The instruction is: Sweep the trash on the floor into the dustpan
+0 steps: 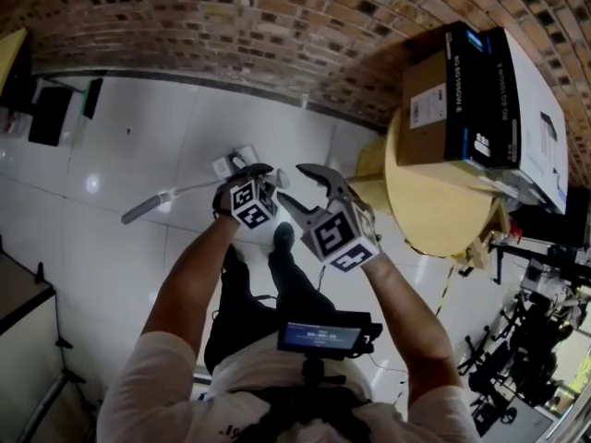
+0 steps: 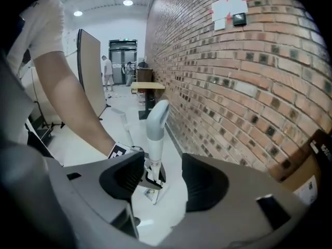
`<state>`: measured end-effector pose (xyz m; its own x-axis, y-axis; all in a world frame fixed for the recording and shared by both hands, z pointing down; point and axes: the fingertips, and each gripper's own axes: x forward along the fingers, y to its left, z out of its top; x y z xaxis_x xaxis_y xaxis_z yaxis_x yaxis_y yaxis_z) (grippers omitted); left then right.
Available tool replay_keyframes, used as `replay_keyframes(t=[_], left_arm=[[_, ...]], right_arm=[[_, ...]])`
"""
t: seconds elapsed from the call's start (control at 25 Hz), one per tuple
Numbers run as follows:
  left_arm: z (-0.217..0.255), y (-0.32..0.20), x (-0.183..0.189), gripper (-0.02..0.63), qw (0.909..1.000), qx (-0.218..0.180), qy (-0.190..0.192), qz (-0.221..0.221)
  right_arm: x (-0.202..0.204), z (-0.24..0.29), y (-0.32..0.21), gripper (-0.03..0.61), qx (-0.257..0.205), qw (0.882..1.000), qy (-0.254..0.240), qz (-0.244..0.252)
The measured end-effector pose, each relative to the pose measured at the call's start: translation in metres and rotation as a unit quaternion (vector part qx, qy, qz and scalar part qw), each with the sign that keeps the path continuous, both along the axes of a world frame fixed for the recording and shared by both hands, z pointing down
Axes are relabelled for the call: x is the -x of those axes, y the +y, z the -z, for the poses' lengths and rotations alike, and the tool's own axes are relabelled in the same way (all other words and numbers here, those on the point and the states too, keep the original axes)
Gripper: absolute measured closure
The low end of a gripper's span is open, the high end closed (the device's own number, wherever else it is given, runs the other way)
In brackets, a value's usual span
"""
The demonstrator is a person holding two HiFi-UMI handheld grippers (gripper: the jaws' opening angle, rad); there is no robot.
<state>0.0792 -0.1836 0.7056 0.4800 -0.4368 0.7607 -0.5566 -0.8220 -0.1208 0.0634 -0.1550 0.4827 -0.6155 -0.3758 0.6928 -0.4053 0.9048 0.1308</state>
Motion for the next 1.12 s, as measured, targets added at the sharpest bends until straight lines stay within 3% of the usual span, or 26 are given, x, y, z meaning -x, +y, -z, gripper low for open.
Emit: replay_keyframes(t=[0.12,0.2,0.24,0.48,0.68,0.84,1.0,1.12], left_arm=[[0.005,0.005,0.001,0.54,1.0,0.008,-0.004,-0.002],[0.004,0.006,0.005,0.54,0.9999,0.012,-0.01,0.004],[0.004,0.006,0.008,0.54,0.9998,0.014,-0.013,0.007],[0.008,0.015,0.029,0.518,0.9991,0.022,-0.025,0.027],[0.006,0.03,0.061,0.453,0.9971,0.045,-0.035,0.05],[0.03,0.063,0.075,0.453,0.9944,0.059,0.012,0.087],[0.105,0.115,0.098,0.453,0.989,0.002,0.072,0.129],[0.165,0.143,0.152,0.453,0.9771,-0.066,0.053,0.195]], right_arm=[[0.02,-0.007,0.003,0.367,-0.003,1.0,0.012,0.025],[0.032,-0.01,0.01,0.457,-0.002,0.999,0.016,0.051],[0.036,-0.01,0.012,0.471,0.0,0.998,0.013,0.055],[0.051,-0.009,0.021,0.474,0.006,0.998,0.003,0.07],[0.042,-0.011,0.011,0.477,0.011,0.999,-0.005,0.038],[0.033,-0.013,-0.005,0.477,0.021,1.0,-0.008,0.009],[0.048,-0.017,-0.008,0.477,0.019,1.0,-0.011,0.013],[0.067,-0.019,-0.009,0.477,0.006,1.0,-0.006,0.023]])
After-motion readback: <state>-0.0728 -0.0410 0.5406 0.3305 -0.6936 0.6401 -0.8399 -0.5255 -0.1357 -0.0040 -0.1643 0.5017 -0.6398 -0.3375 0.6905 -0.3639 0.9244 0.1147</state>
